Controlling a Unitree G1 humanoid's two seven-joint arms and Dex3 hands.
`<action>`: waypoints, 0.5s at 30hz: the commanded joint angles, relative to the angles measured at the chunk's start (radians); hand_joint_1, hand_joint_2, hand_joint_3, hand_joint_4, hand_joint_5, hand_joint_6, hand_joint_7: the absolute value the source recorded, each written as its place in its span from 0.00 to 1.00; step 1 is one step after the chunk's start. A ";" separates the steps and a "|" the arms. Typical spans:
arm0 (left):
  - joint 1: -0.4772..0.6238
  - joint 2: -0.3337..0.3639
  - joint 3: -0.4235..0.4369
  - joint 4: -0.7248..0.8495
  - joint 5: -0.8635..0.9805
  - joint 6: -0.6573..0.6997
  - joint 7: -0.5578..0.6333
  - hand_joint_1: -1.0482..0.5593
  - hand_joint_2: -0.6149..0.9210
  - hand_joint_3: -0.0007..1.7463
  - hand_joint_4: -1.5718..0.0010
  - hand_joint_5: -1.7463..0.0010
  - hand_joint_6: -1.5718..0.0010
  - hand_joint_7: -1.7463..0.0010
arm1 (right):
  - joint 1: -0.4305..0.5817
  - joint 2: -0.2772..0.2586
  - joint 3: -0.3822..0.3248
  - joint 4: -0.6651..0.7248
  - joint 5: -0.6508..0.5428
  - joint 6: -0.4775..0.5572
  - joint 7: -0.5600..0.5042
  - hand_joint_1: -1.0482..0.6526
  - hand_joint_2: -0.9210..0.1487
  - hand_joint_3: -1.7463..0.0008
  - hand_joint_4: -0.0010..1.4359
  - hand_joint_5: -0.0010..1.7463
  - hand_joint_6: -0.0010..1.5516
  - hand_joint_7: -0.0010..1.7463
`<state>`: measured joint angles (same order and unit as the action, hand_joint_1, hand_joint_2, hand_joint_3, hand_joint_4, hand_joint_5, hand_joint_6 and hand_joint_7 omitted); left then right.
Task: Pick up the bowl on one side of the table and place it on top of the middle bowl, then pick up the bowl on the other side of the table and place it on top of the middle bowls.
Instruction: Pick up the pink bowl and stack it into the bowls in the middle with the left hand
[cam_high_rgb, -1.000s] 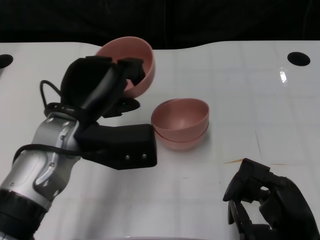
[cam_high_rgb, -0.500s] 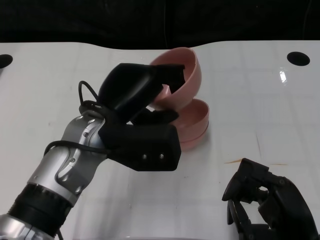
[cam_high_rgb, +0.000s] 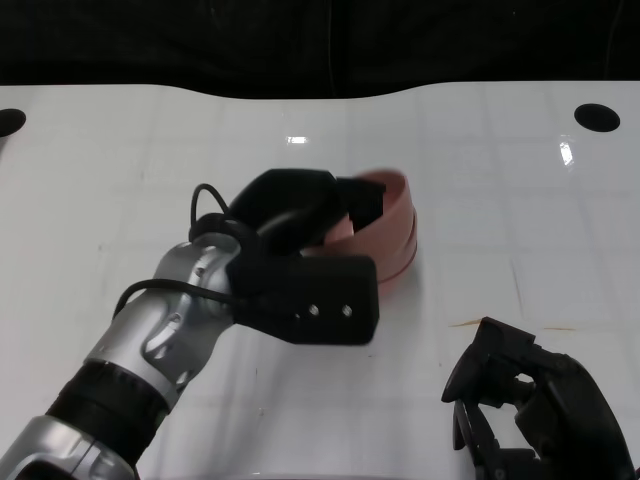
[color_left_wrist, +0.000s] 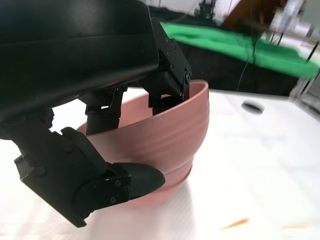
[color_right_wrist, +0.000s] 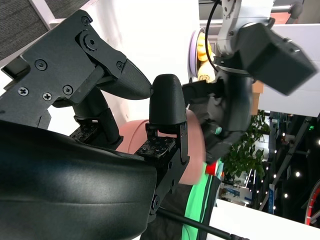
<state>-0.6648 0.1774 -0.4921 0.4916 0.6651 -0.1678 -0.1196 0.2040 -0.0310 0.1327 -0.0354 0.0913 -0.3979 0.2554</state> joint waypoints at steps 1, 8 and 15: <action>-0.051 0.041 -0.068 0.009 0.125 0.035 0.004 0.39 0.98 0.24 0.74 0.63 0.63 0.86 | 0.006 0.000 -0.002 -0.015 0.005 -0.004 -0.003 0.49 0.51 0.20 0.56 1.00 0.46 0.93; -0.053 0.056 -0.138 0.011 0.278 0.078 0.068 0.25 1.00 0.26 0.97 0.77 0.79 1.00 | 0.005 -0.001 -0.003 -0.015 0.007 -0.010 0.000 0.49 0.50 0.21 0.57 1.00 0.46 0.93; -0.035 0.058 -0.132 -0.012 0.306 0.092 0.110 0.17 1.00 0.31 1.00 0.94 0.91 1.00 | 0.002 -0.005 -0.006 -0.011 0.006 -0.009 0.006 0.49 0.50 0.21 0.57 1.00 0.46 0.93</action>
<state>-0.7098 0.2172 -0.6296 0.4913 0.9680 -0.0784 -0.0289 0.2036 -0.0312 0.1320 -0.0368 0.0892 -0.3980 0.2612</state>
